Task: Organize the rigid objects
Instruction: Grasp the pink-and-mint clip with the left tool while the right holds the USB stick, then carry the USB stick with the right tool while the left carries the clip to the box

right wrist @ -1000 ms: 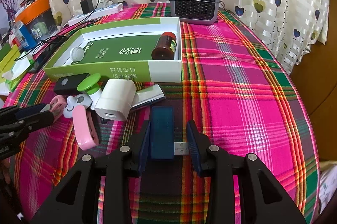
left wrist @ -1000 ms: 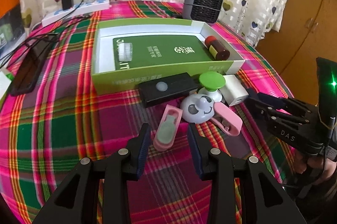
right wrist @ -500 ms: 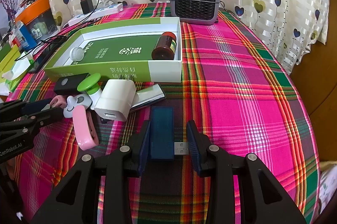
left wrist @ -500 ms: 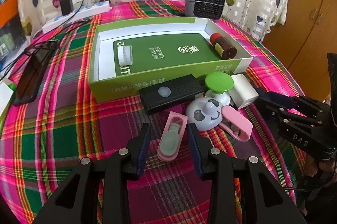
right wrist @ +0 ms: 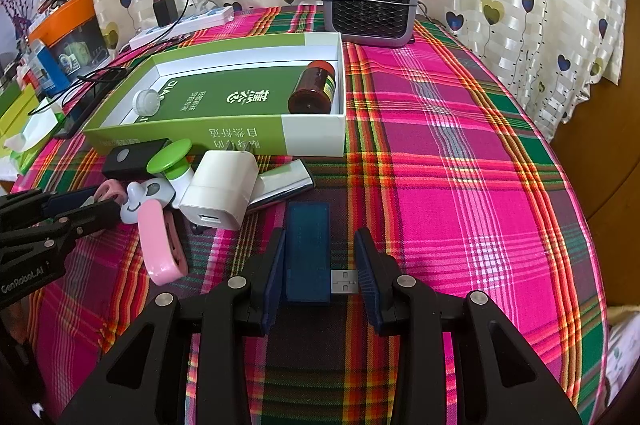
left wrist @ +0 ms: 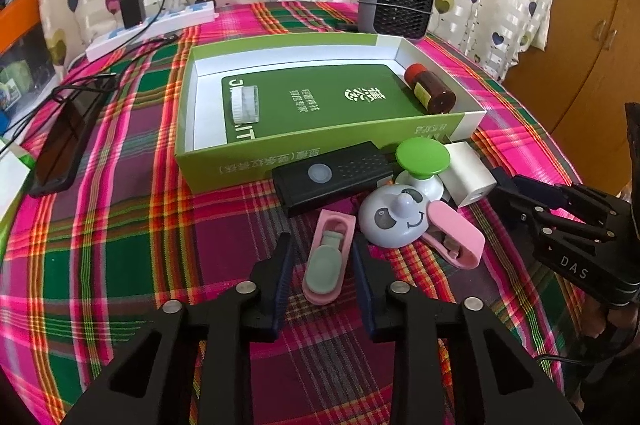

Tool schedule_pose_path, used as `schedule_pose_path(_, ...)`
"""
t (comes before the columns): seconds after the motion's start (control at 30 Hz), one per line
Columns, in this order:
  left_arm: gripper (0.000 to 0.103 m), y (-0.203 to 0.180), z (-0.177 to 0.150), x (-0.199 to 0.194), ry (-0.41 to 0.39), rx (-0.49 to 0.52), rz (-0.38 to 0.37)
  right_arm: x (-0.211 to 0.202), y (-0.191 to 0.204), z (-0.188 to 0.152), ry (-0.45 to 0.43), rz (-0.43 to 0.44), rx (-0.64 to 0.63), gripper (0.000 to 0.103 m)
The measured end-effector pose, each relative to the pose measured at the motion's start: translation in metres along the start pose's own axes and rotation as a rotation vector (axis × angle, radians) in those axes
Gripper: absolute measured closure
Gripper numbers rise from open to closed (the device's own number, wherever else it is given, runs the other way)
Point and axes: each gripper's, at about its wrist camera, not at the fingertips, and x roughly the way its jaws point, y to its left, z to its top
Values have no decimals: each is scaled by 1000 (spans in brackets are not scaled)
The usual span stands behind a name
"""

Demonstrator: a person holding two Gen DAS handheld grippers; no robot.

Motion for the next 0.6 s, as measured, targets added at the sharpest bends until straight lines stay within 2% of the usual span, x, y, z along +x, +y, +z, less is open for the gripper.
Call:
schedule_pose_path(0.13,85,0,0,0,-1,-3,-5,0,0,0,0,0,0,67)
schedule_pose_path(0.6,86,0,-1,-1,-3,-9,-16,0,0,0,0,-1,0,67)
